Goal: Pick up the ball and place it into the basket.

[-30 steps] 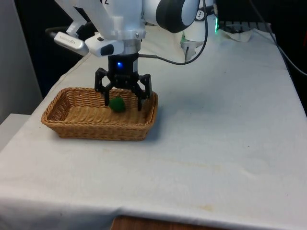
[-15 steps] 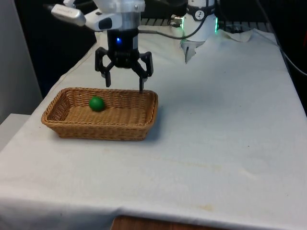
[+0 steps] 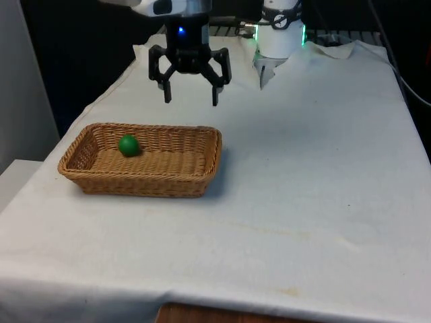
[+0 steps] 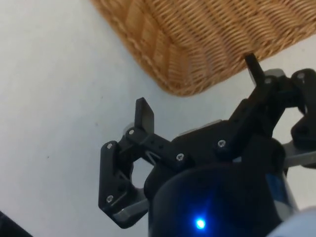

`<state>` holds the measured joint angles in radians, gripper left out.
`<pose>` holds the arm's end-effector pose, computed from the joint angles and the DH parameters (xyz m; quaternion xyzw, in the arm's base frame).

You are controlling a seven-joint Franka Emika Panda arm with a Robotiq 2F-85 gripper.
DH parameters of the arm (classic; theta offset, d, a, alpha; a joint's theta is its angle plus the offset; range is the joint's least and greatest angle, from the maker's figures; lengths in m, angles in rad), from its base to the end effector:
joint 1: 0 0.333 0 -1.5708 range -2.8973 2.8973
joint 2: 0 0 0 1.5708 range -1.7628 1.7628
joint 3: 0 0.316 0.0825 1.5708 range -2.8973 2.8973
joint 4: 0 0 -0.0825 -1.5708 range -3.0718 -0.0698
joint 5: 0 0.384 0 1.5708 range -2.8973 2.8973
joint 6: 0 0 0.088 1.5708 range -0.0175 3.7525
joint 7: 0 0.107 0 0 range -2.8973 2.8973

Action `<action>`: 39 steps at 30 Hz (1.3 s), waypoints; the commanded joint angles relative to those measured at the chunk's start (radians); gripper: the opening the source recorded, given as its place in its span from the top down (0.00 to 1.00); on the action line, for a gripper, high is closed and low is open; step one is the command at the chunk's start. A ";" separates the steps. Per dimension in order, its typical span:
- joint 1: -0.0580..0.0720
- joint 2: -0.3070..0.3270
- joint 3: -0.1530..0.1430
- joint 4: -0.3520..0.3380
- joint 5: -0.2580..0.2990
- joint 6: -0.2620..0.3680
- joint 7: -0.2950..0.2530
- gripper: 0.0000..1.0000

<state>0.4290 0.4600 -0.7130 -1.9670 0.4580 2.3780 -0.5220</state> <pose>0.6008 -0.1475 0.2958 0.9986 -0.0093 0.0514 0.0025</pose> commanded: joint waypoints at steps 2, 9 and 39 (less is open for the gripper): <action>0.023 -0.019 -0.003 -0.024 -0.017 0.014 0.023 0.00; 0.043 -0.056 0.014 -0.058 -0.037 0.027 0.059 0.00; 0.078 -0.217 0.172 -0.249 -0.115 0.138 0.225 0.00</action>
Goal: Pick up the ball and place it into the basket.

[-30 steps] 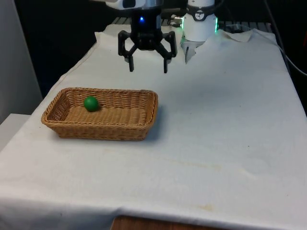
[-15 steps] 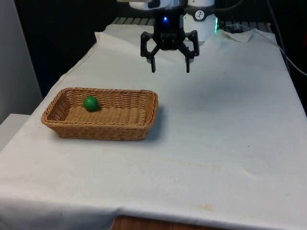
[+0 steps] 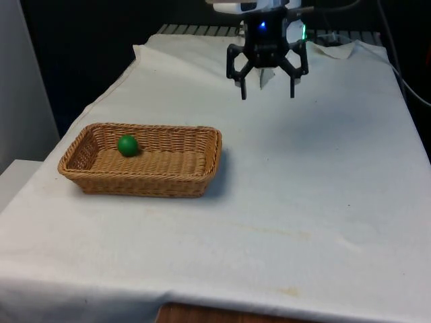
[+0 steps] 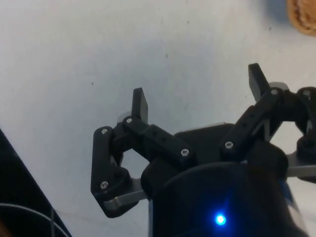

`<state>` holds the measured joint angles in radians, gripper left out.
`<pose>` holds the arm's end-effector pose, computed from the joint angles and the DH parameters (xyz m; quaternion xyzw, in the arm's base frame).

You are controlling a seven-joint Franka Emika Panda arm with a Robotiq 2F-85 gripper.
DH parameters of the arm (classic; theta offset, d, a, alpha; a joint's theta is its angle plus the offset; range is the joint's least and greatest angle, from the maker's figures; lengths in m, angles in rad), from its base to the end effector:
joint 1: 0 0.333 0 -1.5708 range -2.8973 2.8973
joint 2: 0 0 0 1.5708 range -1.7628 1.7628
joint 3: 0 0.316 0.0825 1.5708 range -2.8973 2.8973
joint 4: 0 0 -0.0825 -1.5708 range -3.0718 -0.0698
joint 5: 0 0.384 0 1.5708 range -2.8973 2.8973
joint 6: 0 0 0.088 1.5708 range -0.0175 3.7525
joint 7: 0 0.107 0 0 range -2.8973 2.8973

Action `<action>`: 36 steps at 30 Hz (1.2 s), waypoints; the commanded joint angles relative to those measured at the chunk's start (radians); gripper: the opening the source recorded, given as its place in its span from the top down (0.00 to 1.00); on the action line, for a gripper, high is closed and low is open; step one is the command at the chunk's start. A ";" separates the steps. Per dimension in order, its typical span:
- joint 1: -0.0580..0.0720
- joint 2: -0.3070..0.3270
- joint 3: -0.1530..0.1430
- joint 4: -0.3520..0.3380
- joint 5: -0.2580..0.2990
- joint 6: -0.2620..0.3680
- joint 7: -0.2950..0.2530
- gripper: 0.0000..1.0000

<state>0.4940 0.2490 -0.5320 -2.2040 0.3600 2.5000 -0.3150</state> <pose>0.5595 -0.0212 0.2911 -0.9975 -0.0082 -0.0560 0.0422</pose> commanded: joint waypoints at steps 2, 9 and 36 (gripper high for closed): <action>0.012 -0.020 0.001 -0.030 -0.029 0.021 0.030 0.00; 0.009 -0.067 0.032 -0.089 -0.066 0.042 0.066 0.00; 0.003 -0.140 0.113 -0.132 -0.262 0.019 0.285 0.00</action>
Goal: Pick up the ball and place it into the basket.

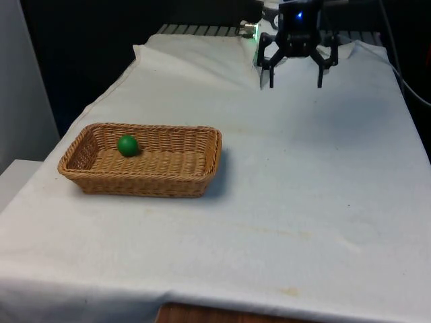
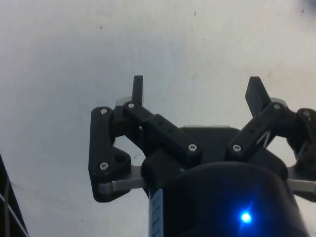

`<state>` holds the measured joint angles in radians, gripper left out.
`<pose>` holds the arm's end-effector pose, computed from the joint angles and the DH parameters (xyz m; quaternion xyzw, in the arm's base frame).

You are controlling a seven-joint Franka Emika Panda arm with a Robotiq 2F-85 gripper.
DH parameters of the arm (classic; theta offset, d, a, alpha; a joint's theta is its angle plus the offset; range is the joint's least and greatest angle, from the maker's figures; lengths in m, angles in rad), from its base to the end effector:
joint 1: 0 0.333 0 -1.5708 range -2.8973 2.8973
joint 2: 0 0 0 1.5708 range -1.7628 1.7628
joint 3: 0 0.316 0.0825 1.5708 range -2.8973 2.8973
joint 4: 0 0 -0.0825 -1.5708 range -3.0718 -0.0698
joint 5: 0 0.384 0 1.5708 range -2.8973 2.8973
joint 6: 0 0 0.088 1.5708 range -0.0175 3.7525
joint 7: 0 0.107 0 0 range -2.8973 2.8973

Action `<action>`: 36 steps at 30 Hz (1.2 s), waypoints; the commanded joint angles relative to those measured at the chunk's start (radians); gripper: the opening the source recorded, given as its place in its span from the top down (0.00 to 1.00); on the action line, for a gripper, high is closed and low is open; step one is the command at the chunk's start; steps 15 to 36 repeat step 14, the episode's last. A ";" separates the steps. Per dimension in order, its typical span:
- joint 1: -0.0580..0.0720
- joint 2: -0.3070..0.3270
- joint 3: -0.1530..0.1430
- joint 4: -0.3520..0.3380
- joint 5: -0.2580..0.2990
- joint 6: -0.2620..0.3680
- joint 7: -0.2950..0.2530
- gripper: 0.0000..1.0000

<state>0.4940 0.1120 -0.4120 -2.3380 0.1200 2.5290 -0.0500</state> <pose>0.5206 0.0412 0.2998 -0.9987 -0.0206 -0.0449 0.0151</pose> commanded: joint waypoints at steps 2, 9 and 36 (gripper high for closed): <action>0.002 -0.013 -0.005 0.003 -0.032 -0.023 0.033 0.00; 0.002 -0.037 0.000 0.004 -0.042 -0.056 0.054 0.00; 0.000 -0.036 0.003 0.004 -0.029 -0.052 0.045 0.00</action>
